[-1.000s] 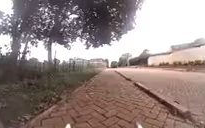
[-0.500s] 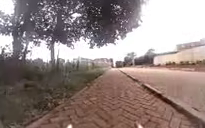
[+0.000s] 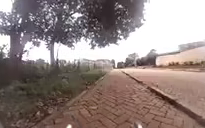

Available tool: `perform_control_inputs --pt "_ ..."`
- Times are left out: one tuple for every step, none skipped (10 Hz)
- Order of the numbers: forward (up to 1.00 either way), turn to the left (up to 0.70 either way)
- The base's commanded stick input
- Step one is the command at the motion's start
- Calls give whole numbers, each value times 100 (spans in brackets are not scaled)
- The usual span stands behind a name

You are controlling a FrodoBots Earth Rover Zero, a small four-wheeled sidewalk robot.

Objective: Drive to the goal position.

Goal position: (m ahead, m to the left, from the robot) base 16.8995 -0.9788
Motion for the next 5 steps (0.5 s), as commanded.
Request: perform_control_inputs --pt "70 4" --pt "70 2" --pt "70 6" --pt "70 14" --pt "70 16"
